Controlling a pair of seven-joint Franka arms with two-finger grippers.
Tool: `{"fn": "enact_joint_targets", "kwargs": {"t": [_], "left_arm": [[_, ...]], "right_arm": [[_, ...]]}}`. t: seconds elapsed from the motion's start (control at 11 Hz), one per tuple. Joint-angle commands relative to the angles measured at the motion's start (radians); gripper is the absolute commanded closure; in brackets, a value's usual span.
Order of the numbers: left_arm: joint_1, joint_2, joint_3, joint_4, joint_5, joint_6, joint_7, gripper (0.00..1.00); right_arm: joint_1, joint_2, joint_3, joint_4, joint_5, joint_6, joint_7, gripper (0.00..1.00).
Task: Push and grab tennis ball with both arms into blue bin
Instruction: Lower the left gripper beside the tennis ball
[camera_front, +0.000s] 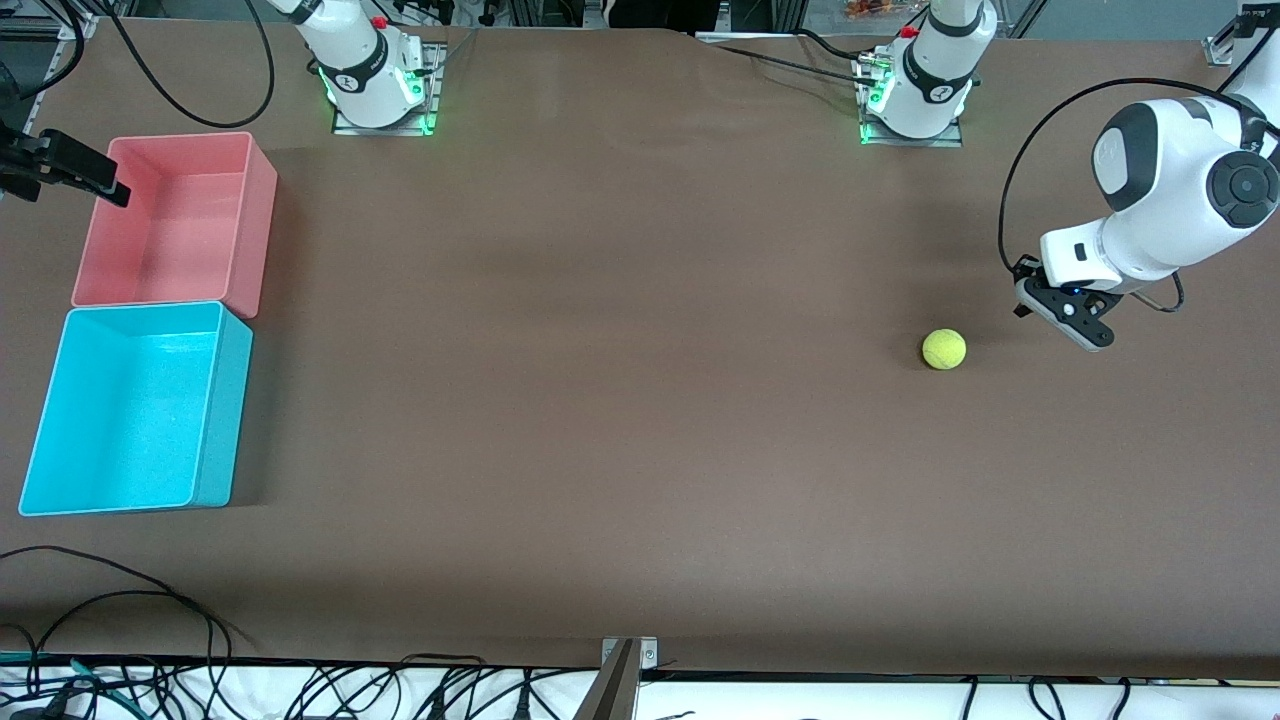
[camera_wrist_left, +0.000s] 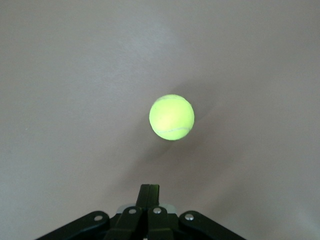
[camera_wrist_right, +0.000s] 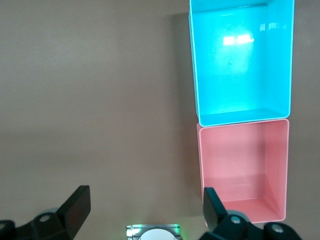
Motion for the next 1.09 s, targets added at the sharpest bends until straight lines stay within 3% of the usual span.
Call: {"fn": "enact_joint_targets", "kwargs": {"t": [0.0, 0.36, 1.0], "left_arm": [[0.021, -0.015, -0.006, -0.058, -0.011, 0.024, 0.218, 1.0], [0.049, 0.033, -0.006, -0.13, -0.007, 0.168, 0.412, 1.0], [0.066, 0.166, -0.006, -0.125, -0.001, 0.338, 0.697, 1.0]], "right_arm": [[-0.006, 0.003, 0.003, 0.024, -0.008, -0.023, -0.007, 0.0], [-0.006, 0.005, 0.003, 0.024, -0.008, -0.023, -0.007, 0.0], [-0.006, 0.005, 0.003, 0.024, -0.008, -0.023, -0.007, 0.0]]}}
